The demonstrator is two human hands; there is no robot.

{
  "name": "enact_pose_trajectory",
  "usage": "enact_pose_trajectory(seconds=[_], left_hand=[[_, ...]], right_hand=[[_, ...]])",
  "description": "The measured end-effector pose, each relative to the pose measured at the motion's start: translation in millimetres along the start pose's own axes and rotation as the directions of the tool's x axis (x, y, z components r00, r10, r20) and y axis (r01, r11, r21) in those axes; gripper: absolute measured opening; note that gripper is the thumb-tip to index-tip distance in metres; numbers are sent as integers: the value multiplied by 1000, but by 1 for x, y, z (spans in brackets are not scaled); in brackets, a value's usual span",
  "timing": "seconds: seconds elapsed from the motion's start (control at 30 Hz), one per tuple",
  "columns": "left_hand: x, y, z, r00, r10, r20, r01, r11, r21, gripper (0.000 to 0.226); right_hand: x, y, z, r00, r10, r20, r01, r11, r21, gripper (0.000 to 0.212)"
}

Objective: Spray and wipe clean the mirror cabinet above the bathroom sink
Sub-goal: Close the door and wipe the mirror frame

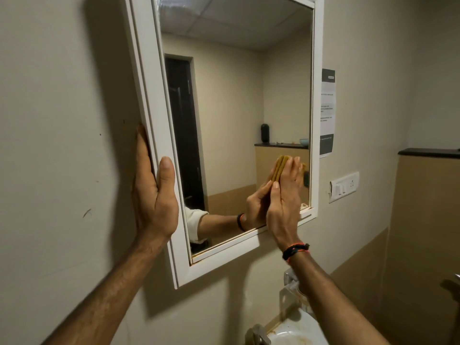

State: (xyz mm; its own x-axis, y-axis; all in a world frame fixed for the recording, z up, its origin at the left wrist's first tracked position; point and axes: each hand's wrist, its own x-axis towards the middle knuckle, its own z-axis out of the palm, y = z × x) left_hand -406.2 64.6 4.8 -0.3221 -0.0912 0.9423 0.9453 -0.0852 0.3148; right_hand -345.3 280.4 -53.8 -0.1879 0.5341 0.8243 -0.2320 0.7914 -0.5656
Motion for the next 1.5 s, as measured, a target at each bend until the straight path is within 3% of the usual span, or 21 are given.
enact_pose_trajectory(seconds=[0.17,0.3,0.67,0.83,0.93,1.27,1.5], left_hand=[[0,2,0,1000,-12,4,11,1000,10,57],[0,6,-2,998,-55,19,55,998,26,57],[3,17,-4,994,-83,66,85,996,-22,58],[40,29,-1,999,-49,10,50,999,-12,58],[60,31,3,1000,-20,15,20,1000,-1,57],[65,21,4,999,33,25,-33,999,-21,56],[64,21,5,999,33,28,-32,999,-33,56]], right_hand=[[-39,-61,27,976,-211,55,207,975,77,61],[-70,-93,44,910,-391,140,379,919,105,59],[-47,-123,52,872,-474,121,470,880,61,56],[-34,-112,48,823,-558,108,554,830,70,57],[-17,-96,42,851,-518,82,515,855,57,60],[69,4,-2,980,-189,-65,192,981,40,58],[83,19,-8,980,-184,-75,185,983,7,57]])
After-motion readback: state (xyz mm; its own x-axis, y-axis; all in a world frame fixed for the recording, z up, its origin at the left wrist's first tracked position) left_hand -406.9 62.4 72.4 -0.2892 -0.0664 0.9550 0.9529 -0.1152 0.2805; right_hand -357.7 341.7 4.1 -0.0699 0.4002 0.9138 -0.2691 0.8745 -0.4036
